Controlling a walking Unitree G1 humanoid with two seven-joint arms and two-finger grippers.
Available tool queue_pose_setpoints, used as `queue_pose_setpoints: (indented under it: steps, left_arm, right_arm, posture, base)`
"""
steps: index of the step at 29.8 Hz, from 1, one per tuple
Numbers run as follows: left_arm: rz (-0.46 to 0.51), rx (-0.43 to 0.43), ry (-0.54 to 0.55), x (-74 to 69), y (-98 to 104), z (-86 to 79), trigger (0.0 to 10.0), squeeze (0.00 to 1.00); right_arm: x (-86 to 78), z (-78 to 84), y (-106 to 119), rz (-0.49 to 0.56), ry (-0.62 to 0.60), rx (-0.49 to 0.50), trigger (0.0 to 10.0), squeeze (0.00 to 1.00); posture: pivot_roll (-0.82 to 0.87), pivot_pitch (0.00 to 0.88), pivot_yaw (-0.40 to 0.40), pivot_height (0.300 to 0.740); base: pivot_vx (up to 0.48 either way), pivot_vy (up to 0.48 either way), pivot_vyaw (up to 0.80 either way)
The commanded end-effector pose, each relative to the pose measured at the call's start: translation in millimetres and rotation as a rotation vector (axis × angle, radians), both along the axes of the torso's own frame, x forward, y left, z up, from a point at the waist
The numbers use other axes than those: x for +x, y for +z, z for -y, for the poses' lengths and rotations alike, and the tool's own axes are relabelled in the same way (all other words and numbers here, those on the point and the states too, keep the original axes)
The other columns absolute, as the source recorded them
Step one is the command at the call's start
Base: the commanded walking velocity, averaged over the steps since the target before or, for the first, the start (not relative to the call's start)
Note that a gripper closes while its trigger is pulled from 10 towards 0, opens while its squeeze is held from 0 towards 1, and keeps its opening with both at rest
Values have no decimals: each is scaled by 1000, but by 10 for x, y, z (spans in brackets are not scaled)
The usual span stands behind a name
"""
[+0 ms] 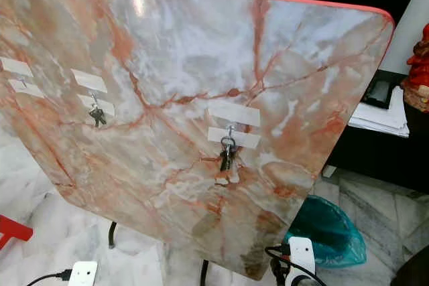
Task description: Hang keys on a hook
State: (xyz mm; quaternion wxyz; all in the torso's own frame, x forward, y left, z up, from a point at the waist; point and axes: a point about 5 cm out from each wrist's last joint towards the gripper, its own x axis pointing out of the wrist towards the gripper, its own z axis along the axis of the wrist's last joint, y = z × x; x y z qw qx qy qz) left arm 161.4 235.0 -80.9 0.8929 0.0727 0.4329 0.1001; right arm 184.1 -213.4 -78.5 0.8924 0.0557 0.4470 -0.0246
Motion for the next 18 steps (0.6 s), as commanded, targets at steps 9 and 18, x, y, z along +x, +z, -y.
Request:
queue_pose_setpoints:
  steps: [9, 18]
  left_arm:
    - [7, -13, 25, 15, -14, 51, 10000, 0]
    - [6, -17, 22, 16, -19, 68, 10000, 0]
  right_arm:
    - [-5, 22, 1, -5, -2, -6, 10000, 0]
    - [-10, 23, -1, -7, -2, -7, 10000, 0]
  posture:
    - [33, 18, -48, 740]
    - [33, 9, -48, 740]
  base:
    - [0, 0, 0]
    - [-222, 0, 0]
